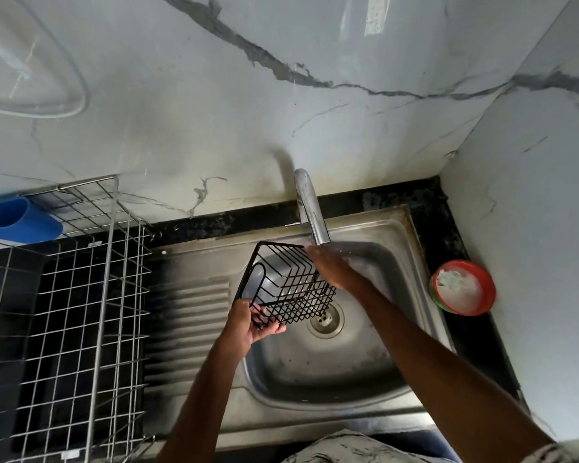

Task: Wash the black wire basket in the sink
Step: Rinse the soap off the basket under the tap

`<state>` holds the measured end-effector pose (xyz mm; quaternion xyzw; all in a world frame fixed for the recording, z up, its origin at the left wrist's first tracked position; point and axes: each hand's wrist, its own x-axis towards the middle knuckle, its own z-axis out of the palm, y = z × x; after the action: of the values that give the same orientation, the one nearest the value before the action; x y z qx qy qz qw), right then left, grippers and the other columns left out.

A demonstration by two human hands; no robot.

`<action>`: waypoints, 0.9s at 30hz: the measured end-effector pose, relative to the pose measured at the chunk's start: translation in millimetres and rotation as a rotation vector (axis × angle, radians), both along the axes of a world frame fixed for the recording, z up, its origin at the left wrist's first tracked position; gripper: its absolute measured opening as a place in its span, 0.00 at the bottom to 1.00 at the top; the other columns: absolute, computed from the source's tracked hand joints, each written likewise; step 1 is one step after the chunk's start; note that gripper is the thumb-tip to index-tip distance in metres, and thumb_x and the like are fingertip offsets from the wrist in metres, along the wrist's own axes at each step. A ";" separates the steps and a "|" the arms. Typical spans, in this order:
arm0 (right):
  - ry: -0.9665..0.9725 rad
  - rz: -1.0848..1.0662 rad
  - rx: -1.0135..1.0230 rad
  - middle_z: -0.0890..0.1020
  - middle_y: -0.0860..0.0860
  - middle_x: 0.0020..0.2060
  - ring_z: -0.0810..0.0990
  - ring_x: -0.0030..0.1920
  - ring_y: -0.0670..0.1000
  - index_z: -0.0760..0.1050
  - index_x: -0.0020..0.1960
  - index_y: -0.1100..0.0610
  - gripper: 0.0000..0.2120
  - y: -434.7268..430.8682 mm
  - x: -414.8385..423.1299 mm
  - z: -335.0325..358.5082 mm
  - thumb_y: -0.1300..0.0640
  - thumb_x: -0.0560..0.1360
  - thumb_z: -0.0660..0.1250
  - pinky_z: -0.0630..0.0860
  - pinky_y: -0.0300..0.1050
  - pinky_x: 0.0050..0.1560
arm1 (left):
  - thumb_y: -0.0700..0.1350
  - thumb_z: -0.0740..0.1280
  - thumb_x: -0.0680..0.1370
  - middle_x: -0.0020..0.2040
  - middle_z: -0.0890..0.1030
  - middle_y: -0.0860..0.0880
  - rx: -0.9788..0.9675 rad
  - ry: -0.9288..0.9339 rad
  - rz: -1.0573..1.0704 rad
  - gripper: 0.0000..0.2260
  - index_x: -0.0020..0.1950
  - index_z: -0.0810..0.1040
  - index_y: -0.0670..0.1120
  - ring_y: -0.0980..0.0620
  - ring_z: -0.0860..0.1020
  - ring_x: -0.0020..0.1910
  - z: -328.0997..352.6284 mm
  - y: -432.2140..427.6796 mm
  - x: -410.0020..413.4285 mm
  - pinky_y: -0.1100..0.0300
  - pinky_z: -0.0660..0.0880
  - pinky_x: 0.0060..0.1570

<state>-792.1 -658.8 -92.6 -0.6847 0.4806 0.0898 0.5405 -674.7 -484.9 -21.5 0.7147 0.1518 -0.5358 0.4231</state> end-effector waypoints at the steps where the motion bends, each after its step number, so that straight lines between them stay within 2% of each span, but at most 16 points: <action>1: -0.023 0.059 -0.068 0.72 0.61 0.72 0.69 0.73 0.62 0.67 0.75 0.61 0.23 9.5 5.1 11.1 0.49 0.86 0.52 0.63 0.60 0.74 | 0.38 0.50 0.85 0.47 0.77 0.30 0.017 0.009 0.002 0.11 0.47 0.69 0.37 0.29 0.81 0.42 -0.7 -2.2 1.1 0.56 0.81 0.27; 3: -0.122 0.090 -0.146 0.75 0.62 0.68 0.72 0.70 0.61 0.70 0.71 0.61 0.23 31.3 15.3 31.1 0.49 0.86 0.48 0.64 0.62 0.72 | 0.37 0.51 0.83 0.47 0.78 0.30 0.059 0.003 0.004 0.10 0.48 0.70 0.36 0.29 0.82 0.40 -7.6 -5.2 2.2 0.55 0.82 0.27; 5: -0.226 0.134 -0.203 0.73 0.64 0.69 0.69 0.72 0.61 0.71 0.68 0.62 0.27 53.2 20.3 46.0 0.46 0.85 0.45 0.62 0.62 0.73 | 0.37 0.52 0.82 0.47 0.80 0.29 0.064 0.001 -0.002 0.10 0.49 0.71 0.34 0.29 0.83 0.39 -13.7 -6.6 2.0 0.53 0.82 0.29; 8: -0.267 0.165 -0.343 0.65 0.63 0.75 0.61 0.77 0.59 0.60 0.77 0.65 0.33 79.9 24.1 51.1 0.40 0.84 0.46 0.58 0.57 0.77 | 0.39 0.53 0.83 0.47 0.80 0.29 0.025 0.034 0.051 0.12 0.54 0.73 0.34 0.29 0.84 0.36 -24.7 -2.6 1.4 0.46 0.85 0.38; 9: -0.261 0.163 -0.374 0.61 0.62 0.78 0.57 0.79 0.59 0.55 0.79 0.65 0.35 86.0 23.6 53.7 0.39 0.84 0.46 0.56 0.56 0.79 | 0.40 0.53 0.84 0.48 0.80 0.30 -0.006 0.056 0.070 0.13 0.56 0.73 0.33 0.31 0.84 0.38 -27.4 -0.5 0.2 0.43 0.85 0.42; 11: -0.207 0.159 -0.450 0.56 0.61 0.80 0.52 0.81 0.57 0.50 0.81 0.63 0.37 90.2 22.2 46.4 0.37 0.83 0.43 0.50 0.57 0.81 | 0.43 0.54 0.86 0.51 0.81 0.33 -0.044 0.083 0.091 0.14 0.58 0.74 0.35 0.33 0.84 0.48 -30.6 -1.0 -4.4 0.45 0.85 0.41; 13: -0.115 0.121 -0.486 0.62 0.59 0.78 0.57 0.80 0.57 0.56 0.79 0.62 0.40 84.4 22.7 40.4 0.33 0.81 0.39 0.50 0.62 0.80 | 0.43 0.54 0.86 0.57 0.79 0.31 -0.034 0.107 0.114 0.12 0.60 0.73 0.37 0.30 0.81 0.51 -29.3 -4.8 -11.4 0.47 0.85 0.35; 15: -0.076 -0.004 -0.391 0.77 0.57 0.63 0.74 0.67 0.56 0.70 0.66 0.57 0.36 69.4 24.4 41.1 0.31 0.80 0.40 0.64 0.65 0.73 | 0.42 0.55 0.85 0.59 0.76 0.28 0.012 0.124 0.150 0.10 0.58 0.71 0.37 0.24 0.79 0.51 -22.7 -7.7 -17.3 0.48 0.84 0.31; 17: -0.122 -0.101 -0.144 0.81 0.56 0.48 0.81 0.49 0.52 0.74 0.53 0.55 0.32 48.1 20.3 38.9 0.33 0.82 0.41 0.77 0.56 0.60 | 0.42 0.55 0.85 0.57 0.74 0.29 0.020 0.118 0.170 0.09 0.54 0.70 0.37 0.22 0.78 0.53 -17.8 -5.0 -20.6 0.49 0.84 0.32; 18: -0.135 -0.103 0.011 0.82 0.60 0.50 0.83 0.50 0.54 0.76 0.55 0.58 0.35 36.0 17.5 35.8 0.32 0.82 0.41 0.78 0.54 0.58 | 0.42 0.55 0.85 0.55 0.74 0.29 0.010 0.114 0.179 0.09 0.52 0.69 0.38 0.23 0.79 0.52 -16.9 -2.7 -20.5 0.49 0.84 0.33; 19: -0.108 -0.096 0.162 0.79 0.66 0.60 0.81 0.60 0.59 0.74 0.65 0.61 0.40 24.8 13.1 36.8 0.31 0.81 0.40 0.74 0.56 0.64 | 0.42 0.54 0.85 0.54 0.75 0.29 -0.008 0.108 0.180 0.09 0.52 0.69 0.38 0.24 0.79 0.52 -17.3 0.3 -20.4 0.49 0.84 0.34; 20: -0.055 -0.075 0.268 0.71 0.68 0.70 0.73 0.70 0.64 0.67 0.74 0.62 0.44 14.2 9.2 31.6 0.28 0.79 0.40 0.68 0.61 0.71 | 0.42 0.54 0.85 0.53 0.75 0.29 -0.020 0.093 0.164 0.09 0.53 0.70 0.38 0.25 0.80 0.52 -19.6 3.0 -20.1 0.49 0.85 0.35; 22: 0.058 -0.070 0.348 0.63 0.65 0.77 0.63 0.76 0.64 0.59 0.80 0.57 0.42 0.7 3.3 22.2 0.28 0.79 0.41 0.59 0.61 0.76 | 0.42 0.55 0.85 0.57 0.77 0.29 -0.034 0.055 0.132 0.11 0.60 0.71 0.36 0.25 0.82 0.52 -23.9 6.2 -16.5 0.48 0.85 0.31; 23: 0.088 -0.082 0.344 0.64 0.64 0.77 0.64 0.76 0.63 0.60 0.80 0.56 0.40 -3.7 0.1 13.8 0.29 0.80 0.43 0.59 0.60 0.76 | 0.43 0.55 0.85 0.59 0.77 0.29 -0.023 0.033 0.113 0.13 0.64 0.71 0.36 0.25 0.82 0.52 -26.3 7.5 -14.6 0.50 0.84 0.29; 25: 0.088 -0.118 0.312 0.71 0.61 0.73 0.73 0.69 0.57 0.65 0.77 0.58 0.37 -11.5 -4.3 -0.6 0.31 0.82 0.48 0.65 0.54 0.73 | 0.43 0.54 0.86 0.63 0.76 0.29 -0.028 0.006 0.083 0.14 0.64 0.71 0.34 0.24 0.80 0.56 -27.4 9.0 -10.8 0.52 0.83 0.29; 27: 0.072 -0.174 0.252 0.79 0.59 0.62 0.78 0.48 0.47 0.71 0.73 0.61 0.33 -21.3 -10.3 -15.2 0.36 0.83 0.52 0.73 0.45 0.60 | 0.41 0.52 0.87 0.59 0.77 0.30 -0.074 0.038 0.065 0.12 0.58 0.71 0.35 0.25 0.79 0.59 -22.4 10.9 -7.3 0.54 0.82 0.27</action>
<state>-802.3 -680.2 -107.8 -0.5634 0.5422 0.1267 0.6104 -682.0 -474.0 -43.9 0.6830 0.1631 -0.5407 0.4632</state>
